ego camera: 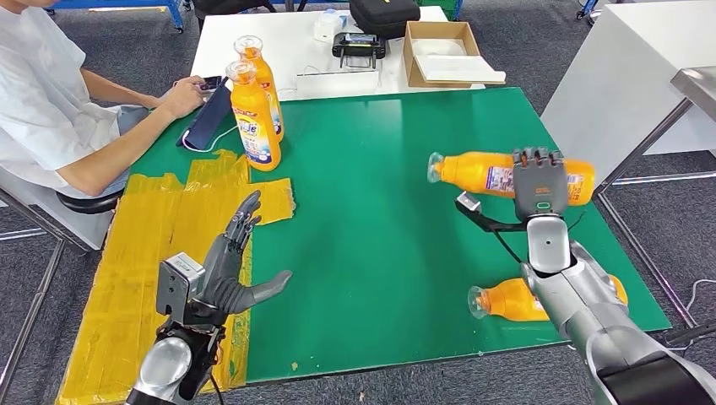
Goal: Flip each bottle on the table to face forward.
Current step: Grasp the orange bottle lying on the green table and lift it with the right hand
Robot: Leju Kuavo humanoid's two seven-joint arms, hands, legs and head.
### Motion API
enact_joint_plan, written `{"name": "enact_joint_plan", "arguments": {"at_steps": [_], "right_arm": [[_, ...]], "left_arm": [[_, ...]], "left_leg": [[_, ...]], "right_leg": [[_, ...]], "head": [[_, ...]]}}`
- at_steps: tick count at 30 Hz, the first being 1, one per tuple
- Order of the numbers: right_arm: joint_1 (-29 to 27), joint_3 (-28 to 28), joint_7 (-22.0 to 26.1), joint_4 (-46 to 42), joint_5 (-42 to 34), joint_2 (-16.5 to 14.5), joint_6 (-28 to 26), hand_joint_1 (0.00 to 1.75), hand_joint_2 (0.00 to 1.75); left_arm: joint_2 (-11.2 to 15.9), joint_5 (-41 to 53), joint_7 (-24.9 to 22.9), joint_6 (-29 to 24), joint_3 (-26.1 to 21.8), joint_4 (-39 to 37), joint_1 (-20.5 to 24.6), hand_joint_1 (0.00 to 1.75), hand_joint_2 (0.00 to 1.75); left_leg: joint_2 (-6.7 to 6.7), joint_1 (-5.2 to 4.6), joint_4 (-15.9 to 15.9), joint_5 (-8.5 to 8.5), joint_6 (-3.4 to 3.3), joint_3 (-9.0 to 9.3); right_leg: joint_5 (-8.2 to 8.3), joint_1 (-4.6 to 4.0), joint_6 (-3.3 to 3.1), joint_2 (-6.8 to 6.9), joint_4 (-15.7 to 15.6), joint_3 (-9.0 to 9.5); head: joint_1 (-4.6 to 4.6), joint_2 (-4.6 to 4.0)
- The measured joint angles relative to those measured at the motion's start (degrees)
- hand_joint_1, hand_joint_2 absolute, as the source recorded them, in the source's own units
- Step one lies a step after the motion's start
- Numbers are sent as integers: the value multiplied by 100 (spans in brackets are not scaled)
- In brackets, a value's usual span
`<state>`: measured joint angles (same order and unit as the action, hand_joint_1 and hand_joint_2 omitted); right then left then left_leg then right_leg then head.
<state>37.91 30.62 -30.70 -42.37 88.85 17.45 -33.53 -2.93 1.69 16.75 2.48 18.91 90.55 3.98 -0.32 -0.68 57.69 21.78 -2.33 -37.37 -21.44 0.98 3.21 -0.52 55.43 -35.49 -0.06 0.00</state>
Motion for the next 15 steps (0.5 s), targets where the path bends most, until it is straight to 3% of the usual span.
{"name": "enact_joint_plan", "arguments": {"at_steps": [3, 10, 12, 15], "right_arm": [[-87, 129, -280, -593, 6, 132, -9, 175, 175], [-269, 260, -325, -1300, 8, 323, -227, 175, 175], [-393, 141, 71, -1520, -45, 304, -346, 175, 175], [-778, -441, 1459, -1948, -800, -7, -364, 175, 175]], "left_arm": [[-8, 10, -1, -7, 0, 2, -57, 0, 175], [-9, 15, -1, -9, 0, 2, -96, 0, 175], [-9, 15, -1, -9, 0, 3, -116, 0, 175], [-9, 17, 1, -9, 0, 17, -163, 0, 175]], "left_leg": [[3, -1, 0, 1, -1, -3], [2, -1, 0, 0, -1, -7], [4, 0, 0, 1, -1, -7], [4, 4, 0, 2, 0, -9]], "right_leg": [[0, 0, 0, -1, 0, -3], [1, 0, 1, 0, -1, -5], [1, -1, 2, -1, 0, -4], [0, -6, 0, 0, 0, -6]], "head": [[1, 0], [1, 0], [2, 0], [1, 0]]}}
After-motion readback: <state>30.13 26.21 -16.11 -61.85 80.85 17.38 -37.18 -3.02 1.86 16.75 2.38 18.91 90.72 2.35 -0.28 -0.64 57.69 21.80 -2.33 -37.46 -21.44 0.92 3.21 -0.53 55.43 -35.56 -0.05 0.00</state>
